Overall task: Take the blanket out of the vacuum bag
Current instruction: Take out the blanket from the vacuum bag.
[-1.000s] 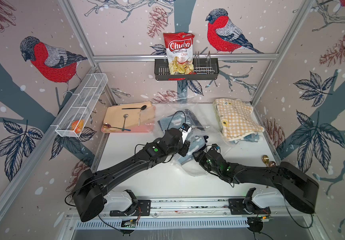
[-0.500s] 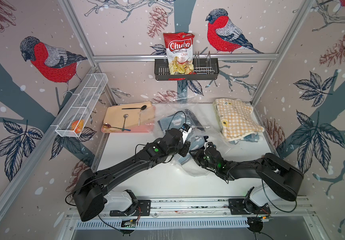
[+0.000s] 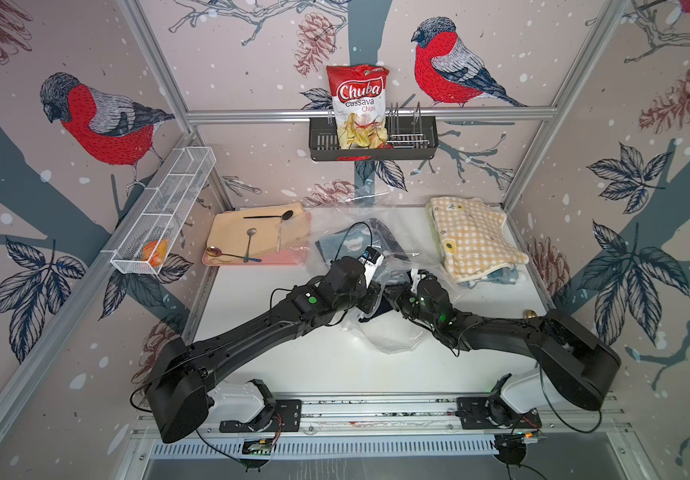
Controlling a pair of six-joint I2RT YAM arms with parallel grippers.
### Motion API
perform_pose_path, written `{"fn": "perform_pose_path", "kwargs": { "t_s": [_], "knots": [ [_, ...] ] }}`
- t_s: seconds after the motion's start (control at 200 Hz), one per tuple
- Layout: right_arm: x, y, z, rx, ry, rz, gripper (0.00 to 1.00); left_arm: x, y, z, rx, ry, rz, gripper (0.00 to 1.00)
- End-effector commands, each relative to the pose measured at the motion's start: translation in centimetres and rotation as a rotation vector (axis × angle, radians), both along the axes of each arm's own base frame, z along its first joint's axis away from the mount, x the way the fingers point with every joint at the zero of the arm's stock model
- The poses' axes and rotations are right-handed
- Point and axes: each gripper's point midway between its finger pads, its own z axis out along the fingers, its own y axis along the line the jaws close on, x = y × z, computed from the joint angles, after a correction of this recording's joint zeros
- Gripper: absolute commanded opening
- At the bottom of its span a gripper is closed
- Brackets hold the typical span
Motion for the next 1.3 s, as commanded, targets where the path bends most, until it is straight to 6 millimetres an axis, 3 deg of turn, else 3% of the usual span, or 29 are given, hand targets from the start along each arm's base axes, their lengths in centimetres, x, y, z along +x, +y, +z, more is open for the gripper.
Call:
{"fn": "perform_pose_path", "kwargs": {
  "t_s": [0.0,0.155,0.275,0.35,0.415,0.535,0.72,0.961,1.296],
  "knots": [
    [-0.2,-0.1,-0.1,-0.033,-0.011,0.019,0.00,0.3,-0.1,0.7,-0.015,-0.020,0.009,0.09],
    [-1.2,-0.4,-1.8,-0.032,0.030,0.022,0.01,0.2,-0.1,0.7,-0.016,-0.018,0.008,0.09],
    [-2.4,-0.7,-3.5,-0.018,0.075,0.014,0.08,0.2,-0.1,0.7,-0.015,-0.018,0.007,0.09],
    [-3.0,-0.7,-4.2,0.008,0.091,0.011,0.18,0.2,-0.2,0.7,-0.017,-0.019,0.005,0.09],
    [-3.1,-0.5,-4.4,0.029,0.098,0.008,0.34,0.2,-0.2,0.7,-0.017,-0.018,0.005,0.09],
    [-3.0,0.2,-4.0,0.080,0.085,0.017,0.49,0.2,-0.1,0.7,-0.015,-0.019,0.008,0.08],
    [-2.4,0.7,-4.0,0.091,0.075,0.010,0.52,0.2,-0.1,0.9,-0.017,-0.024,0.010,0.08],
    [-0.7,-0.2,-5.0,0.042,0.059,-0.063,0.52,0.2,0.1,1.4,-0.025,-0.037,0.014,0.09],
    [1.2,0.6,-5.5,0.053,0.060,-0.134,0.56,0.2,0.2,1.4,-0.022,-0.037,0.017,0.08]
  ]
}}
